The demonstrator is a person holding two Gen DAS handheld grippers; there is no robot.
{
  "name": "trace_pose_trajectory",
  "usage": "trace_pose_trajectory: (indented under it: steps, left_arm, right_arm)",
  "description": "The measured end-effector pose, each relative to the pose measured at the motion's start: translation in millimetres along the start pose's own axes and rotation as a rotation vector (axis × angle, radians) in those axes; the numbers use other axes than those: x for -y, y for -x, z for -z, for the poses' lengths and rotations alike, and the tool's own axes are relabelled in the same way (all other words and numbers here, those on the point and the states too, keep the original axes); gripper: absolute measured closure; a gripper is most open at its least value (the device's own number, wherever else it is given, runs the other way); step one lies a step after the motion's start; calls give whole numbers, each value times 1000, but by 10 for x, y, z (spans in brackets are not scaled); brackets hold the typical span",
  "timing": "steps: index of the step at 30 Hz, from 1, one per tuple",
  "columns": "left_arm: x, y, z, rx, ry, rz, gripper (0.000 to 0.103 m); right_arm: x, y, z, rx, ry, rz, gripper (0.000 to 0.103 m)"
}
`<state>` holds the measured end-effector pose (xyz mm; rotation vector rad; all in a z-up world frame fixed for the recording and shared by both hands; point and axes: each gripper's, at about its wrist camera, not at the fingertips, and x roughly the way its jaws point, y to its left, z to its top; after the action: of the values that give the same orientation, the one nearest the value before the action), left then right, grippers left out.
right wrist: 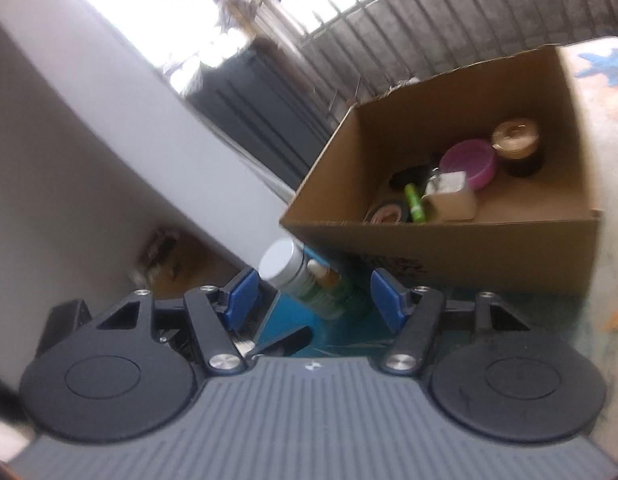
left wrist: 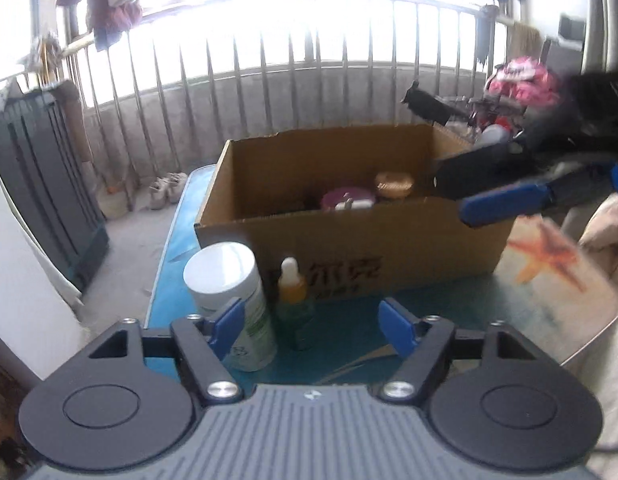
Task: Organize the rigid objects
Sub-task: 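Move the open right tool down to the orange-capped dropper bottle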
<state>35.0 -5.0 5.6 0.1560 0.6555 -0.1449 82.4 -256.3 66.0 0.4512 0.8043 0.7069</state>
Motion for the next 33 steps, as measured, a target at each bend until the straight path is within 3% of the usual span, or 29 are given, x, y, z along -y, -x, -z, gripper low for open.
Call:
trace_pose_trajectory:
  steps: [6,9,11,14,19,24,28,33]
  left_arm:
    - [151,-202,56,46,-102,-73,48]
    - [128,-312,79,33,-95,-48,55]
    - [110,-372,95,21,-90,-36,60]
    - [81,-428,116,11,-79,-26,62]
    - [27,-474,130,-3,-64,-16,63]
    - [1,-504,132,-8,-63,-16,63]
    - [-12,-520,133,-8,-59,-17,63]
    - [-9,-552,136,-8,-63,-16,63]
  right_arm:
    - [-327,-494,-37,-60,196,62,45]
    - [-426,-738,-65,-94,283,91,55]
    - [-461,-883,-91,-121,323,93,71]
    - [-457,-1078,-109,-161,356,94,77]
    - [-430,-1264,-120,-199,393,90,79]
    - [-424,-1361,-143,-212,427,87,79]
    - [-408,-1419,-139,-222,445,91,87]
    - [-405,-1408,-119,-209,451,95,89]
